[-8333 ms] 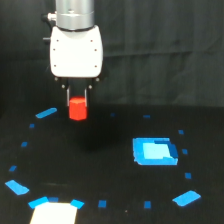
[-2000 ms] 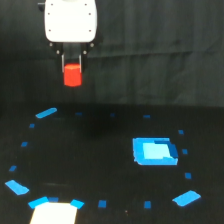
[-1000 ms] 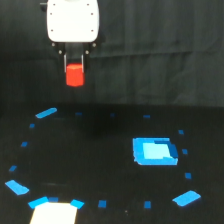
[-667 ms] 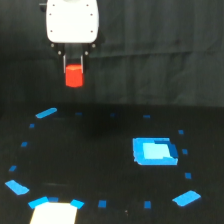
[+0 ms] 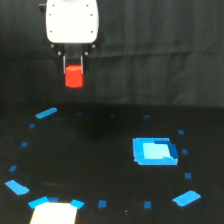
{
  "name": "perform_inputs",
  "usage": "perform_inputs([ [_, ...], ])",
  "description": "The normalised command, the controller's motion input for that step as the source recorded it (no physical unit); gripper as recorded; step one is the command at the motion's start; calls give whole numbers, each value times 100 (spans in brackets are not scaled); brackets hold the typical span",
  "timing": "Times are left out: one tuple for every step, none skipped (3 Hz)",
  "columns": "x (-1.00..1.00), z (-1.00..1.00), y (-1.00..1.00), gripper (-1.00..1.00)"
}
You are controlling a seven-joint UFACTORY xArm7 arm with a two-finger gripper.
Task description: Pick up the red object from the table
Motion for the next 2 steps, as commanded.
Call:
perform_inputs([
  [26, 34, 31, -100],
  [-2, 78, 7, -100],
])
